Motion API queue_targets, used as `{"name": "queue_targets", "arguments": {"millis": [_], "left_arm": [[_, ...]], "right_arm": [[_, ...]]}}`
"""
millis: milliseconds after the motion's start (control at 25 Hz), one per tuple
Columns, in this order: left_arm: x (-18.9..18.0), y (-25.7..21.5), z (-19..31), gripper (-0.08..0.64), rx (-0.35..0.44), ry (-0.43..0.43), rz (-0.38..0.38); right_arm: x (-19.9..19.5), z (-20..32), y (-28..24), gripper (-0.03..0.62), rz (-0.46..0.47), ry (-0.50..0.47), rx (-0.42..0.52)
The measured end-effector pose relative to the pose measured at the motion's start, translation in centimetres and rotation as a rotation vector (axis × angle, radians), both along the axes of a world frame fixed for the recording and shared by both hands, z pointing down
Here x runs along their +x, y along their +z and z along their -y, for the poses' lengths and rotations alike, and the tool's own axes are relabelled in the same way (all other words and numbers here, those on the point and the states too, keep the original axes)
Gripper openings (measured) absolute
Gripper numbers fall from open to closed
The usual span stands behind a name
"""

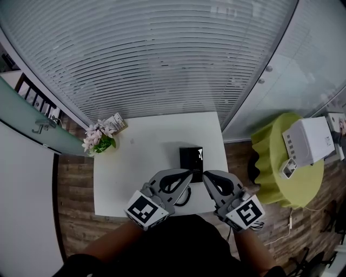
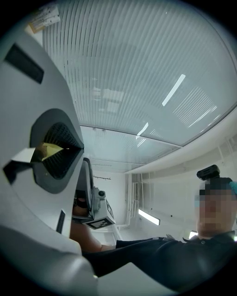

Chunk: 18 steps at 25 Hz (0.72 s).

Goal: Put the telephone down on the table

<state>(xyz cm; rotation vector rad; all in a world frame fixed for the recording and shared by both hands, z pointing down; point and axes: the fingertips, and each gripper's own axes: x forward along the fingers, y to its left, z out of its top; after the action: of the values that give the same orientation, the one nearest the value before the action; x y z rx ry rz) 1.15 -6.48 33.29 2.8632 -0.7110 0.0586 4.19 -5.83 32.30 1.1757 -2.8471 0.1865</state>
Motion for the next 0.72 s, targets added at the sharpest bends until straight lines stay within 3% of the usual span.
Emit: {"name": "queue_targets", "arguments": {"millis": [720], "left_arm": [[-1.5,0.4,-0.1,0.009,-0.006,-0.028,0.029]], "right_arm": [[-0.7,-0.2,0.7,0.023,-0.002,-0.014,-0.019]]}}
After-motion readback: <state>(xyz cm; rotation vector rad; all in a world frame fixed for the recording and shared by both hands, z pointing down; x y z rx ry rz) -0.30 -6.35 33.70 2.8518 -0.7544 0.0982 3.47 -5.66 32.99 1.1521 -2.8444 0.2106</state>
